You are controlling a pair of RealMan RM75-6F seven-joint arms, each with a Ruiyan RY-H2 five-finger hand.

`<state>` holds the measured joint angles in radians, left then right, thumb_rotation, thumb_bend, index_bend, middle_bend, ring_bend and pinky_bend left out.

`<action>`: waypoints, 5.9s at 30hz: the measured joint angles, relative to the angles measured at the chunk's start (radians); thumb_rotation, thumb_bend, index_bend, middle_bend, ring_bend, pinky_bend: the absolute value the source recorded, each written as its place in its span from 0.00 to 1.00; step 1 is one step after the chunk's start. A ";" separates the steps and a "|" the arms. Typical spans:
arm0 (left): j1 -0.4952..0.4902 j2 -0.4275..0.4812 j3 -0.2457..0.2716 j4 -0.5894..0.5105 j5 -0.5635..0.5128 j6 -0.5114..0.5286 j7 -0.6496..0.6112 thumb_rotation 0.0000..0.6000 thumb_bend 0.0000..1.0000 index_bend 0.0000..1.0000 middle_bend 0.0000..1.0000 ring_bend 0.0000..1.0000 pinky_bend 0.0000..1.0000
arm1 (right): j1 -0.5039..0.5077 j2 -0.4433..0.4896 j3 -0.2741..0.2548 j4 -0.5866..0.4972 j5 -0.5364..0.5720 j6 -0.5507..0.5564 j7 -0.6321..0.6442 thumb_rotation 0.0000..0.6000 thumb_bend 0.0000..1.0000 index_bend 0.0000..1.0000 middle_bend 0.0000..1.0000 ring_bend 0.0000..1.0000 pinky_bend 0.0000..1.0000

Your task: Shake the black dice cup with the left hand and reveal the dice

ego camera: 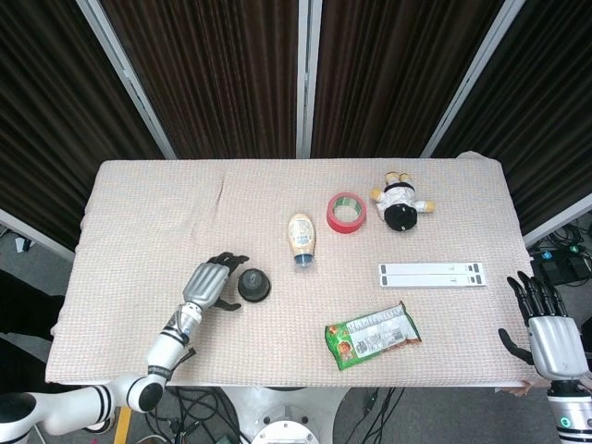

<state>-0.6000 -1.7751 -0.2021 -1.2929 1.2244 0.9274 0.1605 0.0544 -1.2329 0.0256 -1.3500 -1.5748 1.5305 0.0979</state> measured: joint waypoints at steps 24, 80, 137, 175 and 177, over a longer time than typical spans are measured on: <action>-0.057 -0.058 0.011 0.076 -0.017 -0.025 -0.047 1.00 0.00 0.15 0.20 0.12 0.23 | 0.001 -0.010 0.005 0.030 0.020 -0.016 0.026 1.00 0.20 0.00 0.00 0.00 0.04; -0.076 -0.109 0.005 0.153 -0.017 -0.008 -0.157 1.00 0.18 0.27 0.40 0.25 0.33 | -0.001 -0.008 0.009 0.038 0.036 -0.030 0.033 1.00 0.20 0.00 0.00 0.00 0.04; -0.195 0.140 -0.250 -0.114 0.049 0.493 -0.036 1.00 0.21 0.41 0.49 0.33 0.42 | 0.001 -0.031 -0.004 0.063 -0.015 0.013 0.072 1.00 0.21 0.00 0.00 0.00 0.04; -0.221 0.382 0.060 -0.414 0.227 -0.059 -0.314 1.00 0.19 0.40 0.49 0.34 0.42 | 0.007 -0.047 -0.005 0.091 0.003 -0.014 0.084 1.00 0.21 0.00 0.00 0.00 0.04; -0.220 0.377 0.057 -0.402 0.256 -0.053 -0.317 1.00 0.18 0.40 0.49 0.34 0.42 | 0.006 -0.047 -0.004 0.093 0.006 -0.014 0.088 1.00 0.21 0.00 0.00 0.00 0.04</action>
<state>-0.8199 -1.3983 -0.1454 -1.6954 1.4800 0.8740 -0.1569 0.0607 -1.2797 0.0218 -1.2566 -1.5690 1.5164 0.1860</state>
